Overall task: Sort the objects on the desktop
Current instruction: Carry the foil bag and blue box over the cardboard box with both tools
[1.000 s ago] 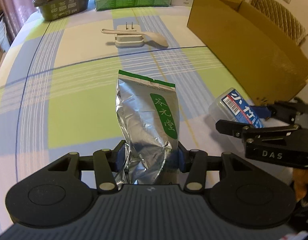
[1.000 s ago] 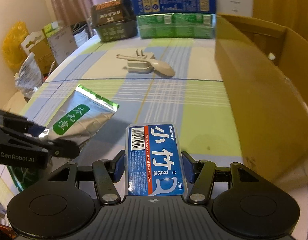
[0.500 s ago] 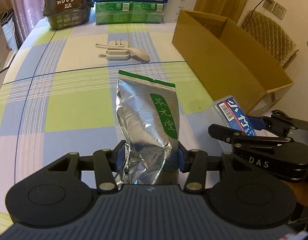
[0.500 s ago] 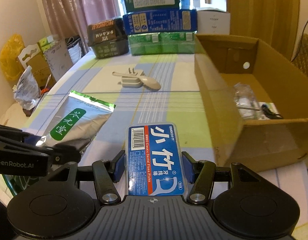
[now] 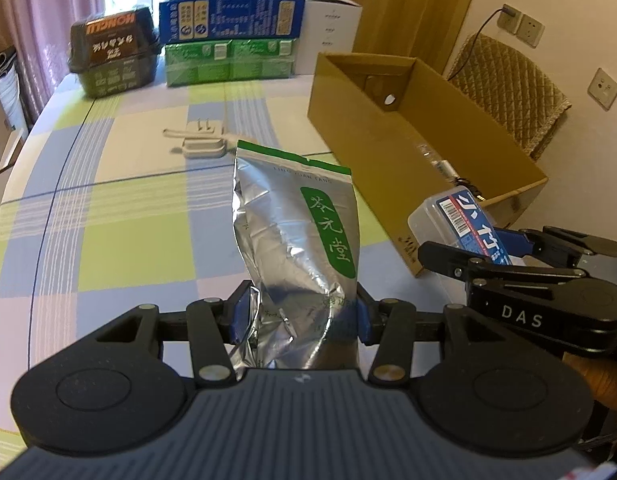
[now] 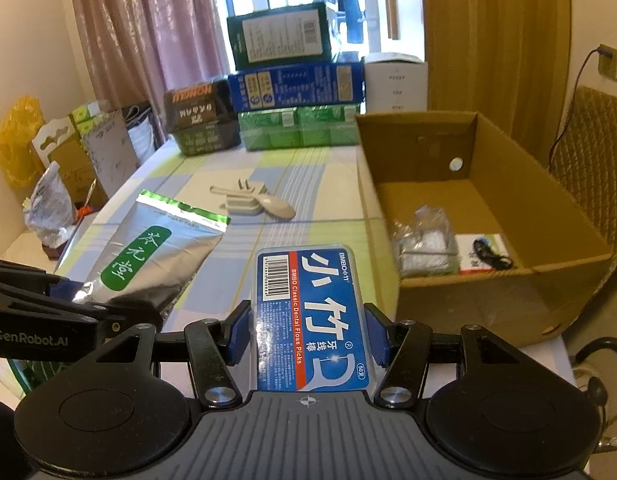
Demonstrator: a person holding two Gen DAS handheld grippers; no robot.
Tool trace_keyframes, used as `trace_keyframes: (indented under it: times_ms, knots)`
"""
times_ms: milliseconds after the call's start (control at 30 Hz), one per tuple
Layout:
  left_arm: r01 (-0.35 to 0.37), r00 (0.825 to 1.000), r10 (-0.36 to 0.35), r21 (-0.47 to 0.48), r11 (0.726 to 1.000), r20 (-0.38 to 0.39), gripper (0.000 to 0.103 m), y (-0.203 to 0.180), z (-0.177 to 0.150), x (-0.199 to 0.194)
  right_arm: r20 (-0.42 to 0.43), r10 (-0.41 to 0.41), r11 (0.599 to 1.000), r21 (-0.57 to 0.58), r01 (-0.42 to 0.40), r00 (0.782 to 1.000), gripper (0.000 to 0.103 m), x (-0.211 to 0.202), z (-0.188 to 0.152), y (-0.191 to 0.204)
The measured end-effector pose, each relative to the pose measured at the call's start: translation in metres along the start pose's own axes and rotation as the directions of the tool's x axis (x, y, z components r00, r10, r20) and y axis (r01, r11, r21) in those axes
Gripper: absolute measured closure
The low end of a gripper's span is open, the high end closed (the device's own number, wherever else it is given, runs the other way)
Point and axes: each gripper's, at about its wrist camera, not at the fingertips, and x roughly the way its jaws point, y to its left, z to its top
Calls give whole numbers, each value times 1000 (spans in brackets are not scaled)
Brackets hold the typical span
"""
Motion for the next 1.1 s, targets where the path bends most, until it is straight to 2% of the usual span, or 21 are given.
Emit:
trace_keyframes:
  times_ms: [233, 600, 833, 1100]
  knots:
    - [16, 1000, -17, 24, 1000, 26, 59, -20, 15, -11, 57, -11, 1000, 7, 11, 998, 48, -27, 13, -12]
    - [94, 993, -100, 95, 991, 58, 59, -79, 64, -2, 131, -118, 993, 45, 113, 984, 48, -52, 39, -70]
    - [144, 987, -151, 112, 983, 58, 59, -121, 101, 25, 148, -179, 983, 58, 172, 973, 48, -46, 62, -116]
    - [167, 984, -171, 68, 984, 55, 59, -140, 133, 63, 131, -208, 978, 60, 202, 969, 48, -20, 79, -157]
